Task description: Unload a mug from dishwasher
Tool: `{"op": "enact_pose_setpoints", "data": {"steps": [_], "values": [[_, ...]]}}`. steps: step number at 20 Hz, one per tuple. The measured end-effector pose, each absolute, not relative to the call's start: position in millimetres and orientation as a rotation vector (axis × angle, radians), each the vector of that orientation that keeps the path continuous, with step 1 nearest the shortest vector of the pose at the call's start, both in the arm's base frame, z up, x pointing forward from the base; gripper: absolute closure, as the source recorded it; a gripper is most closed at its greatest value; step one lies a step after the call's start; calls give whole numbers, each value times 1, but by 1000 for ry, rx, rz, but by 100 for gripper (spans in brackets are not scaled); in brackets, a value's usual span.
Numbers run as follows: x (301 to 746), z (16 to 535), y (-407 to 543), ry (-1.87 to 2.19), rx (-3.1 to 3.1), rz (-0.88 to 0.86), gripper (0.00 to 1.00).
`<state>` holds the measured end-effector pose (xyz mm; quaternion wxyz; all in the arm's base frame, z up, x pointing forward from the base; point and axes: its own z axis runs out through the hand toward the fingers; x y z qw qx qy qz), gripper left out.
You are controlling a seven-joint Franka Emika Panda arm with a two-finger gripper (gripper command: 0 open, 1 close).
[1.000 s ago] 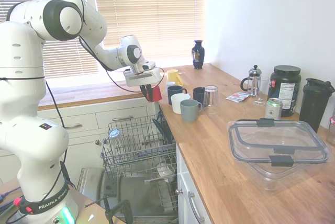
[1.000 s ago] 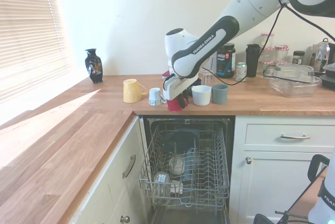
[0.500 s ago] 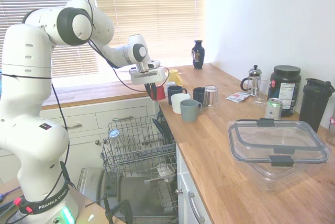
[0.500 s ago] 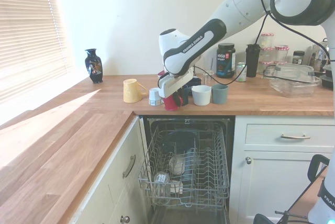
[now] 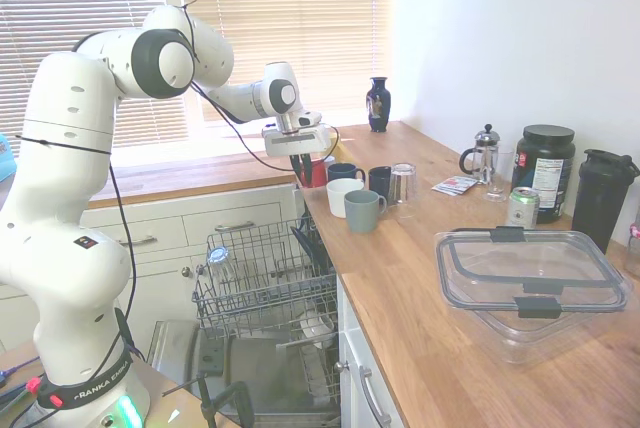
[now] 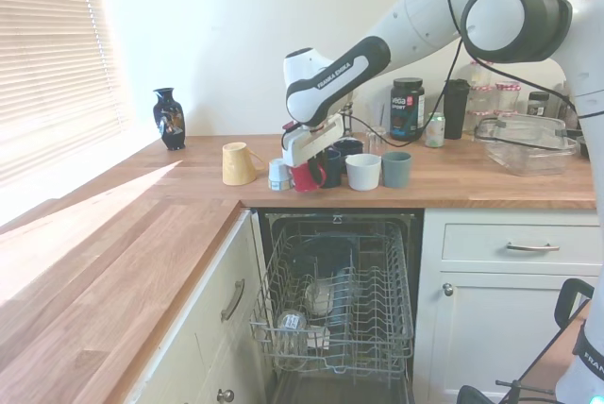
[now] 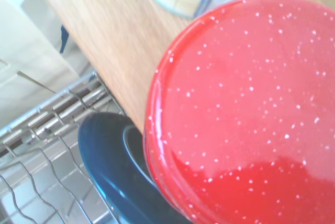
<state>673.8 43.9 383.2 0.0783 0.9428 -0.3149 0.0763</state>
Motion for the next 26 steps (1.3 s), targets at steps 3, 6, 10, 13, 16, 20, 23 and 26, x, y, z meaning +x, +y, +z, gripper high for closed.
{"op": "enact_pose_setpoints", "data": {"steps": [3, 6, 10, 13, 16, 20, 23, 26], "values": [[682, 381, 44, -943, 2822, 213, 100], [688, 367, 42, -938, 2816, 189, 100], [695, 354, 39, -940, 2816, 171, 100], [701, 351, 36, -949, 2820, 169, 100], [707, 349, 33, -957, 2820, 156, 0], [712, 349, 32, -947, 2821, 147, 0], [713, 349, 32, -946, 2821, 146, 0], [713, 349, 32, -945, 2820, 144, 0]]}}
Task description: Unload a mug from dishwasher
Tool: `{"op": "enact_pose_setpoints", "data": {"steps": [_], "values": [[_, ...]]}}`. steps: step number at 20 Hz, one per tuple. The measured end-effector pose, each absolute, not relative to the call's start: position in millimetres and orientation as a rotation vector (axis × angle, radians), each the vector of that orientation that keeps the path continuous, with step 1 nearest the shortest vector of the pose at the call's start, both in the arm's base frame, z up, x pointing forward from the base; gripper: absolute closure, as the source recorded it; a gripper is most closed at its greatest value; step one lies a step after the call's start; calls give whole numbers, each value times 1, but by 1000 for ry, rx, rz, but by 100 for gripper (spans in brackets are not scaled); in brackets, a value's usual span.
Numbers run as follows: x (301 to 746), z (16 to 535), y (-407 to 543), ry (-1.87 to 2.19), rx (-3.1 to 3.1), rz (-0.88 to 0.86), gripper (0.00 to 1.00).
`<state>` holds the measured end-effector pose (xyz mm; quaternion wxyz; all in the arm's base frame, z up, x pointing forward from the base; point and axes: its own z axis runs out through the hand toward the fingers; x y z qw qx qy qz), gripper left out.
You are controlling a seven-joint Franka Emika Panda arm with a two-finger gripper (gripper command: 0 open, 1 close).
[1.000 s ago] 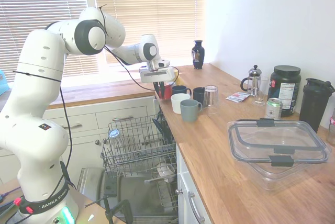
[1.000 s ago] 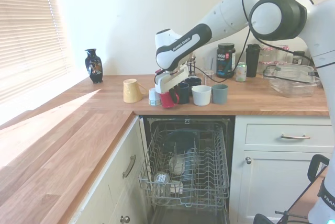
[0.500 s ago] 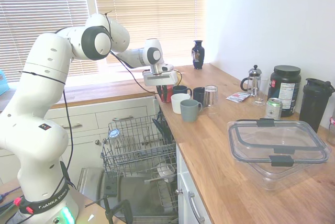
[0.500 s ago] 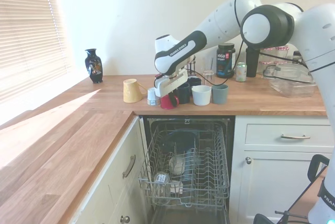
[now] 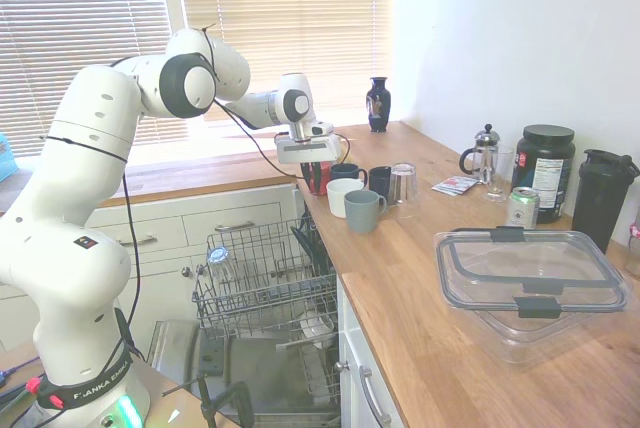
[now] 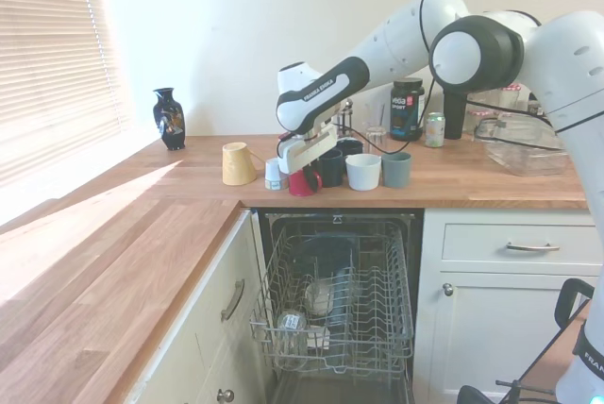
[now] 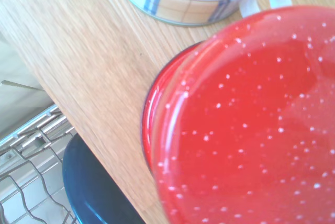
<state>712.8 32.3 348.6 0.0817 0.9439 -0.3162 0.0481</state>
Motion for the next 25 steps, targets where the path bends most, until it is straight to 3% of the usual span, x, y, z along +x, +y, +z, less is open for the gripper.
{"op": "enact_pose_setpoints", "data": {"steps": [14, 19, 25], "values": [[691, 371, 32, -944, 2803, 171, 0], [654, 412, 53, -953, 2817, 253, 0], [578, 444, 97, -951, 2816, 338, 0]]}}
